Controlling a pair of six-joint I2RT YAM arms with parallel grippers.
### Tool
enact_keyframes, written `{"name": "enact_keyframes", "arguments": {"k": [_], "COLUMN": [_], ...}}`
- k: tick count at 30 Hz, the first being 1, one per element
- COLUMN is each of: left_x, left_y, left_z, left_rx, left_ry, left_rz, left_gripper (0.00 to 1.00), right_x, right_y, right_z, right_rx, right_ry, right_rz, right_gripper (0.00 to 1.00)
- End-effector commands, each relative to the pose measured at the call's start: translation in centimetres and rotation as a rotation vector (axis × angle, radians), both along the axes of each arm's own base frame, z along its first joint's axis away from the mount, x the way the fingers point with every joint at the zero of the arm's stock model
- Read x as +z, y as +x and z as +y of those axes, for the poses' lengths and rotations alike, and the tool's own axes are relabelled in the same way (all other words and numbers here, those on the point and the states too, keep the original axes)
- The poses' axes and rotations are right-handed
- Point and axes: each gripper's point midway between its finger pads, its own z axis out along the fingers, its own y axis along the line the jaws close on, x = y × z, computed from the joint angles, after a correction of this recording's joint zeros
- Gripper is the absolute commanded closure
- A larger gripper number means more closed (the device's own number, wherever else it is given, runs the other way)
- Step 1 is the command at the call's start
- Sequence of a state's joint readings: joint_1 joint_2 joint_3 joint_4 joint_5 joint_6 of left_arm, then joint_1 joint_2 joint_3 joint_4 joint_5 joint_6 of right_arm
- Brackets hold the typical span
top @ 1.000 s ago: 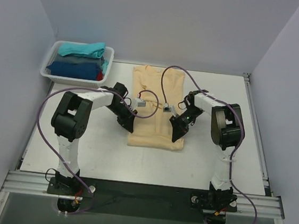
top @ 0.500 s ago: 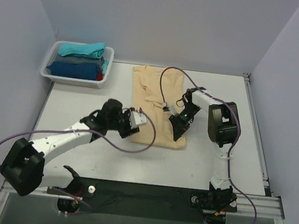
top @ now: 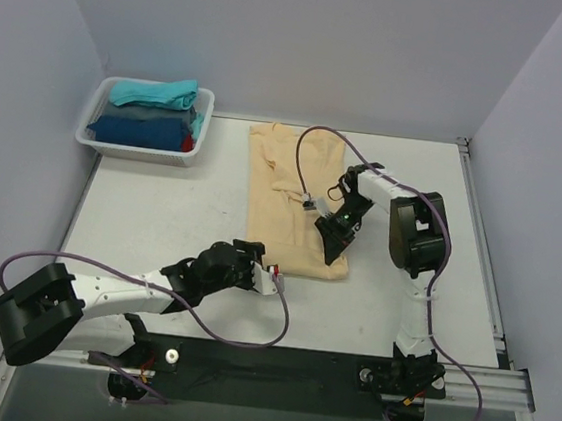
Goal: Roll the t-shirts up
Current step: Roll the T-shirt to the center of the board.
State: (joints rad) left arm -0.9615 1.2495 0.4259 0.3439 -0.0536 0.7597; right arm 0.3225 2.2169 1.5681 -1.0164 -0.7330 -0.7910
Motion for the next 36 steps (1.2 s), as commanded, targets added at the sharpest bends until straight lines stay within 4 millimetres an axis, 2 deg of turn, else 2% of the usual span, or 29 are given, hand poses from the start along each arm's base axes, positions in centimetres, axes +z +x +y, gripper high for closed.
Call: {"name": "enact_keyframes", "arguments": {"k": [1, 10, 17, 24, 25, 28, 32, 33, 36], "left_x": [3.7, 1.4, -0.8, -2.9, -2.7, -3.6, -4.6, -4.7, -4.6], "left_y": [0.5, -0.2, -0.4, 0.1, 0.4, 1.0, 1.3, 1.3, 1.1], "left_z": [0.3, -1.2, -0.9, -0.7, -0.7, -0.8, -1.0, -1.2, -1.6], "left_rx": [0.01, -0.088, -0.105, -0.112, -0.095, -0.089, -0.067, -0.067, -0.072], "left_ry": [-0.083, -0.027, 0.044, 0.122, 0.119, 0.168, 0.193, 0.196, 0.179], "left_rz": [-0.129, -0.121, -0.12, -0.127, -0.143, -0.147, -0.103, -0.086, -0.056], "left_gripper": [0.3, 0.3, 0.3, 0.34, 0.34, 0.44, 0.66, 0.75, 0.9], "right_x": [2.3, 3.1, 2.7, 2.5, 2.3, 2.0, 2.0, 2.0, 1.9], "right_y": [-0.5, 1.2, 1.7, 2.0, 2.0, 1.9, 1.6, 1.6, 1.4], "right_z": [1.0, 2.9, 2.7, 3.1, 3.0, 3.0, 3.0, 2.9, 2.8], "right_rx": [0.061, 0.038, 0.046, 0.036, 0.037, 0.047, 0.054, 0.058, 0.058], "right_ry": [0.056, 0.108, 0.097, 0.079, 0.074, 0.059, 0.054, 0.052, 0.047], "right_rz": [-0.06, -0.077, -0.081, -0.063, -0.058, -0.051, -0.044, -0.045, -0.04], "right_gripper": [0.95, 0.95, 0.96, 0.96, 0.96, 0.96, 0.95, 0.95, 0.94]}}
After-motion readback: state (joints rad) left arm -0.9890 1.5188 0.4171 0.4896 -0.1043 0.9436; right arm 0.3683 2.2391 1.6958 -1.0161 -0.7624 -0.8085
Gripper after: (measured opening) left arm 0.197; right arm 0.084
